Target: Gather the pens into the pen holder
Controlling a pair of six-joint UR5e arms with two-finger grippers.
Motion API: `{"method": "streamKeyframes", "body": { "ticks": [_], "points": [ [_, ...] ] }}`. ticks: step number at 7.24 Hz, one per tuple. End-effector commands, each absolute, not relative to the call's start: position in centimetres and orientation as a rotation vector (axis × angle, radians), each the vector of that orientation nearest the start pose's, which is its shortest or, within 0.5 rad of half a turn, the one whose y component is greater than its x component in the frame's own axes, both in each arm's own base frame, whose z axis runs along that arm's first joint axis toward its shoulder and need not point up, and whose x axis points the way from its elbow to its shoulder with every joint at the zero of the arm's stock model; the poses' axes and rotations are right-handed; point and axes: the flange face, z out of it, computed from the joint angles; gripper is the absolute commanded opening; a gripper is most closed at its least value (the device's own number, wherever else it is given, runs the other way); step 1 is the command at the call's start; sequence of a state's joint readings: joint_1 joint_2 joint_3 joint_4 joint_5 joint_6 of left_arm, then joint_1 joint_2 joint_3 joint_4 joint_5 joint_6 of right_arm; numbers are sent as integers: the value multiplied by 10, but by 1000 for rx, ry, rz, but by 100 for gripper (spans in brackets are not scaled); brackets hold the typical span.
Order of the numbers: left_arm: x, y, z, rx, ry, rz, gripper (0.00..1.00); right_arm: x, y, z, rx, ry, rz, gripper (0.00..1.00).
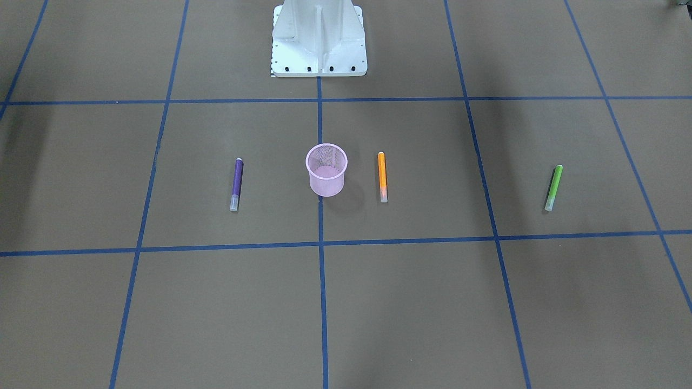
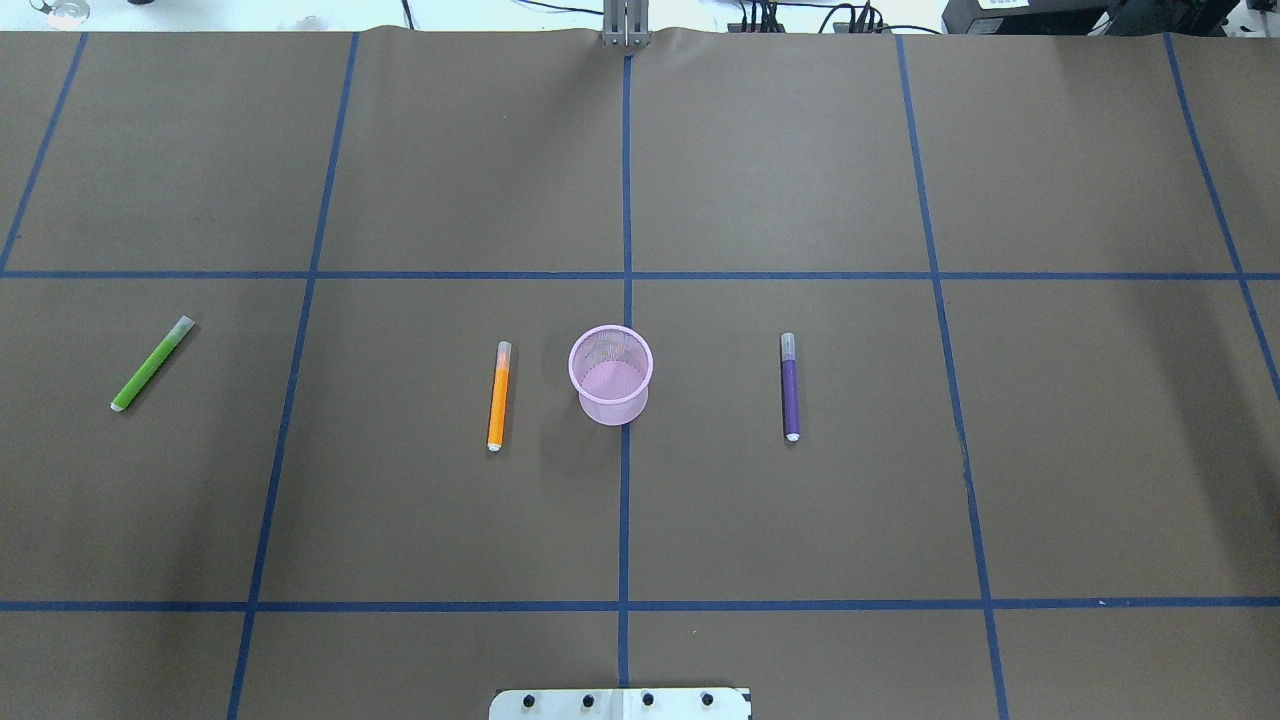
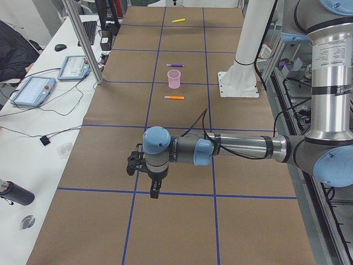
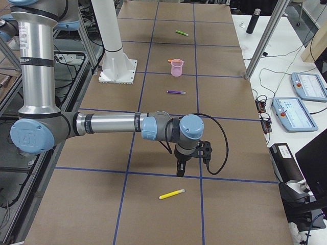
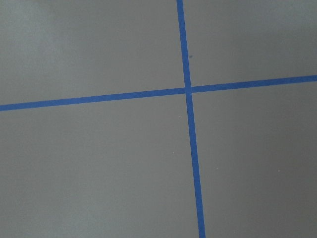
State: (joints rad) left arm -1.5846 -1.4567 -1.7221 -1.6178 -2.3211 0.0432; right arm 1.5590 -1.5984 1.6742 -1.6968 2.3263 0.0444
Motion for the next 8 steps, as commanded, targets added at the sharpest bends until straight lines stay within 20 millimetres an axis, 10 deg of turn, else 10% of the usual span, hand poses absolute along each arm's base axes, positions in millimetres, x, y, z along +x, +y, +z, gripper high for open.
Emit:
{"method": "streamKeyframes", "body": {
  "ticks": [1,5,8],
  "points": [
    [-72,-445,637,98,747,59,100,59,-477,634,-70,-754,54,100],
    [-69,-460,621,132,749,74,100,59,-480,630,-34,-753,41,100],
    [-3,-510,557,266,769,267,100,58,-492,618,0,-754,28,100]
  ]
}}
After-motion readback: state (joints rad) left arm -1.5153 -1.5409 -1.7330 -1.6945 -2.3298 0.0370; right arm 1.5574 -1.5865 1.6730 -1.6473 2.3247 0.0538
